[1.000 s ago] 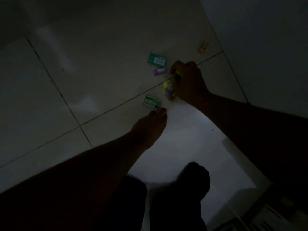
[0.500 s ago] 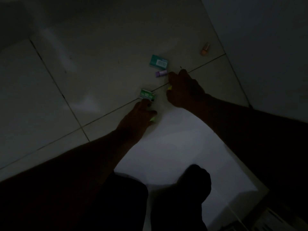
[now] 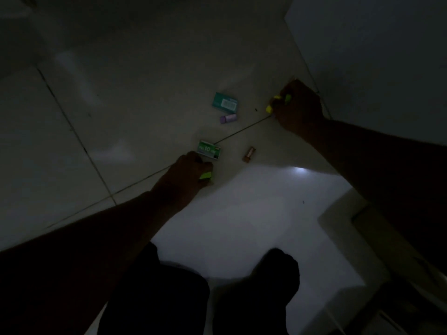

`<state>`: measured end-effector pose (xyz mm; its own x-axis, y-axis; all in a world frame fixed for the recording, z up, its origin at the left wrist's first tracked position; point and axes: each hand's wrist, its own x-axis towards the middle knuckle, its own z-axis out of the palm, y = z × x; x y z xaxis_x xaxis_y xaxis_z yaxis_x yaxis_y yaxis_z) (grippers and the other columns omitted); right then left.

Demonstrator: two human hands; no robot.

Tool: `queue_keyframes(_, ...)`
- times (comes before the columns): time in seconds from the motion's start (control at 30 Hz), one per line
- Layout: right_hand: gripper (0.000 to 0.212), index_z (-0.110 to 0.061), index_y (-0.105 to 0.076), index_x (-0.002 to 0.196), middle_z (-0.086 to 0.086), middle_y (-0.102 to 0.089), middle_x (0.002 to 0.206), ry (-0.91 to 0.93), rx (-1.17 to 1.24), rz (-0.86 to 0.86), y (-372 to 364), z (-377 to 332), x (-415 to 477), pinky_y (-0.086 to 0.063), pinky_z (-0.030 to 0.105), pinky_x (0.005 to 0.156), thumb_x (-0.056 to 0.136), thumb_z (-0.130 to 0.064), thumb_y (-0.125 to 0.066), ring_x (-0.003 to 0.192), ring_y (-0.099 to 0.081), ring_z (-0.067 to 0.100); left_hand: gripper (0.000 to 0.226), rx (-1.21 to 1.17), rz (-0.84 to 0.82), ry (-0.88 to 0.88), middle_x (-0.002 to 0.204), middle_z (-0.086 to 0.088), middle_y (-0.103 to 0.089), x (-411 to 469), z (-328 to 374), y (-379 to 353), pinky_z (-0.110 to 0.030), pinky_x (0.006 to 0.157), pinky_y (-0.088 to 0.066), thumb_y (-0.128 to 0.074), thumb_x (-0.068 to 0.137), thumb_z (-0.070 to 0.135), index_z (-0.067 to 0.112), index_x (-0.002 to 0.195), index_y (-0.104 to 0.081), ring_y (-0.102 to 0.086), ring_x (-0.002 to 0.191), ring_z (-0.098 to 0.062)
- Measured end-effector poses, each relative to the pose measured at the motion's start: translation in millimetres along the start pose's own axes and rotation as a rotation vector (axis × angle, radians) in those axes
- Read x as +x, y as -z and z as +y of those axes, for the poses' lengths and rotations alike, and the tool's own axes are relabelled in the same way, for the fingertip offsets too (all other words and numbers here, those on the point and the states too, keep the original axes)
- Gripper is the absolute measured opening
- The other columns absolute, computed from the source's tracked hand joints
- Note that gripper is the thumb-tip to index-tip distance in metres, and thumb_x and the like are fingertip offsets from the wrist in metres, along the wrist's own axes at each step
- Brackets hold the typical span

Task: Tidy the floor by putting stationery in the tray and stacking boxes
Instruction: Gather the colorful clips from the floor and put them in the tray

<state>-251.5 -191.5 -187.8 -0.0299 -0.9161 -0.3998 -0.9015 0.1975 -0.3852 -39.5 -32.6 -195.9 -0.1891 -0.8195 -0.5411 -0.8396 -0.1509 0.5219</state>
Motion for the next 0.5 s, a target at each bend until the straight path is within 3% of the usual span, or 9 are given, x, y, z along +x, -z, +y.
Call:
queue_keyframes(0.13,0.027,-0.004,-0.055,0.107,0.021,-0.063,0.111,-0.004,0.125,-0.037,7,-3,8,-0.044,0.035,0.079,0.090,-0.024,-0.062,0.102,-0.059,0.034,0.035,-0.068,0.088,-0.075,0.118,-0.020,-0.064,-3,0,8,-0.030,0.091,-0.042,-0.065,0.086,0.022,0.006,0.118,-0.064,-0.059,0.107,-0.034)
queue_keyframes(0.23,0.011,-0.012,-0.052,0.093,0.020,-0.067,0.092,-0.035,0.435,-0.181,10,-9,2,-0.051,0.038,0.058,0.092,-0.015,-0.062,0.075,-0.066,0.028,0.032,-0.273,0.237,-0.007,0.109,-0.017,-0.069,-2,8,14,-0.015,0.083,-0.040,-0.070,0.083,0.019,0.005,0.111,-0.068,-0.064,0.098,-0.029)
queue_keyframes(0.3,0.017,-0.016,-0.049,0.081,0.016,-0.066,0.083,-0.101,0.628,-0.214,14,-10,-4,-0.047,0.032,0.052,0.092,-0.010,-0.061,0.069,-0.065,0.026,0.032,-0.395,0.251,0.057,0.108,-0.013,-0.071,0,14,20,-0.024,0.087,-0.049,-0.071,0.083,0.022,0.009,0.112,-0.068,-0.067,0.097,-0.024)
queue_keyframes(0.4,0.021,-0.014,-0.055,0.074,0.005,-0.069,0.074,-0.237,0.868,-0.259,21,-6,-11,-0.049,0.029,0.057,0.090,-0.002,-0.060,0.066,-0.065,0.021,0.018,-0.562,0.221,0.131,0.091,-0.010,-0.074,3,21,29,-0.035,0.075,-0.058,-0.070,0.083,0.023,0.013,0.098,-0.073,-0.069,0.077,-0.018)
queue_keyframes(0.5,0.021,-0.014,-0.058,0.075,-0.003,-0.070,0.060,-0.281,0.934,-0.339,27,-1,-16,-0.051,0.024,0.055,0.090,0.000,-0.057,0.059,-0.065,0.013,0.015,-0.682,0.228,0.205,0.083,-0.010,-0.072,9,27,37,-0.030,0.065,-0.057,-0.070,0.083,0.017,0.013,0.097,-0.071,-0.065,0.063,-0.010)
